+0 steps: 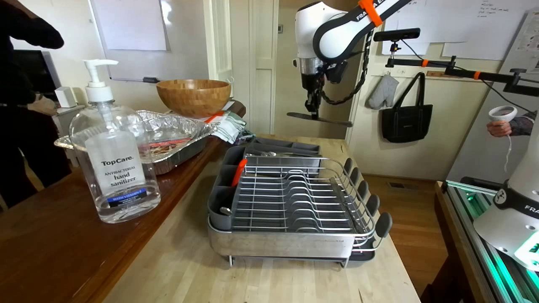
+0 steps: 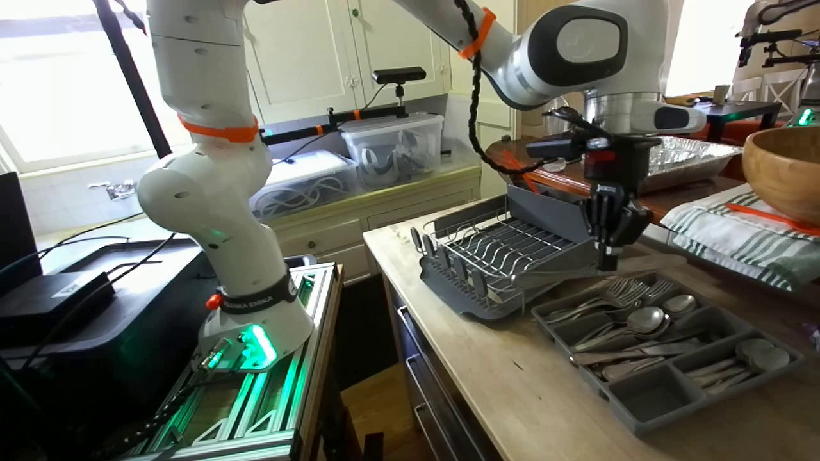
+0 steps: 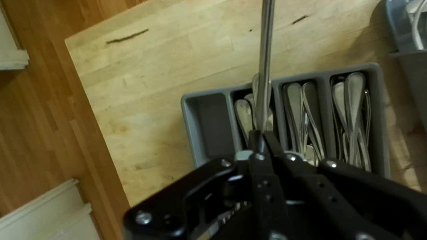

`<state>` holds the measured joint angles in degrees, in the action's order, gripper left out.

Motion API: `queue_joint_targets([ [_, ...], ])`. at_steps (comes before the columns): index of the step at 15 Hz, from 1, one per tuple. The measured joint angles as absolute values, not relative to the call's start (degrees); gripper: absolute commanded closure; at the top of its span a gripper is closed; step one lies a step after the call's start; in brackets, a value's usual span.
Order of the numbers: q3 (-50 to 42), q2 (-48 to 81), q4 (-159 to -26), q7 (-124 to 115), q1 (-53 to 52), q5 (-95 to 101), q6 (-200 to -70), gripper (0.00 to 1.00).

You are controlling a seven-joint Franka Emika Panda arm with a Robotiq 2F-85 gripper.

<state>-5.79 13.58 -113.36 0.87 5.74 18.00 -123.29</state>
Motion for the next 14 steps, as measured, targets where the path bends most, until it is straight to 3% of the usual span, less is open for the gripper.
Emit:
queue_joint_targets([
  [14,-3.98,18.88,-109.3,5.92,3.13,18.22,-125.59,0.99],
])
